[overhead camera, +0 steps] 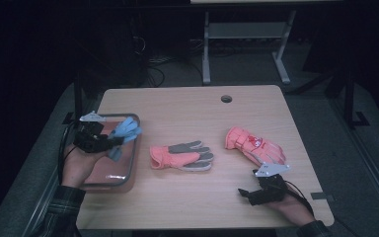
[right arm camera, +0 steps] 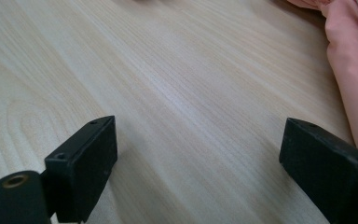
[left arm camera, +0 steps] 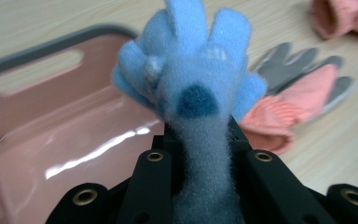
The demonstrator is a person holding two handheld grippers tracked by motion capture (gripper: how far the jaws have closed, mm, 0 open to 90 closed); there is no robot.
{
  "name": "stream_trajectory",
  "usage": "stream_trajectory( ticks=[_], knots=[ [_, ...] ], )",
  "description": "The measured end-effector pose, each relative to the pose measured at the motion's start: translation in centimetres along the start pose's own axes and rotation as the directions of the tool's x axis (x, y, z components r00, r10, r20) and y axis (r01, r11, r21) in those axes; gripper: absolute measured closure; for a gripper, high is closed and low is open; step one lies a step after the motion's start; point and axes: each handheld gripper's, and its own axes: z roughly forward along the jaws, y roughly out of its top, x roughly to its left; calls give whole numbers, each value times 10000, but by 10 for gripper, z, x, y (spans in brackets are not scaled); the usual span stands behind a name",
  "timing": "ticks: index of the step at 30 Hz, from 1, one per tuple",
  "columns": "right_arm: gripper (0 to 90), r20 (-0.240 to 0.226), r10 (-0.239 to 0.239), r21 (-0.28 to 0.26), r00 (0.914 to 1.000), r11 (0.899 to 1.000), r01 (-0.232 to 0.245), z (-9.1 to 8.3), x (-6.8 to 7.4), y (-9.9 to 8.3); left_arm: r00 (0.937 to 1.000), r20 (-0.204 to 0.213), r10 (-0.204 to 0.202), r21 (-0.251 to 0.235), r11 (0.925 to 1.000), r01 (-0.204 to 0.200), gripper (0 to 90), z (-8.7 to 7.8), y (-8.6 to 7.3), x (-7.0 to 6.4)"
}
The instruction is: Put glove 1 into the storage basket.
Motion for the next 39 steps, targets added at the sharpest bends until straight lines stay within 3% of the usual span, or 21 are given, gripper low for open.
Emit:
stream_trajectory(
  ticks=[6, 11, 17, 25, 28, 31, 34, 36, 39],
  knots=[
    [111, 0, 9, 4, 10000, 10000, -9, 0, 0, 0, 9979, -466, -443, 574, 9972, 469, 772, 18, -13, 24],
    [111, -1, 12, 5, 10000, 10000, -12, 0, 0, 0, 9952, -593, -782, 1162, 9896, 847, 768, 36, -18, 39],
    [111, -1, 4, -5, 10000, 10000, -4, 0, 0, 0, 9924, -722, -999, 1781, 9777, 1114, 761, 56, -25, 47],
    [111, -3, 4, -2, 10000, 10000, -4, 0, 0, 0, 9893, -500, -1367, 2386, 9603, 1448, 714, 74, -36, 55],
    [111, 0, 7, 3, 10000, 10000, -7, 0, 0, 0, 9883, -393, -1471, 2412, 9585, 1522, 607, 75, -38, 57],
    [111, -2, 10, 5, 10000, 10000, -10, 0, 0, 0, 9893, -436, -1390, 2612, 9543, 1455, 422, 79, -39, 57],
    [111, -2, 2, -2, 10000, 10000, -2, 0, 0, 0, 9909, -542, -1228, 2619, 9559, 1328, 256, 81, -39, 54],
    [111, 0, 9, 4, 10000, 10000, -9, 0, 0, 0, 9910, -586, -1199, 2481, 9598, 1308, 171, 80, -39, 54],
    [111, 0, 1, 1, 10000, 10000, -1, 0, 0, 0, 9908, -662, -1180, 2097, 9692, 1294, 132, 74, -37, 53]
  ],
)
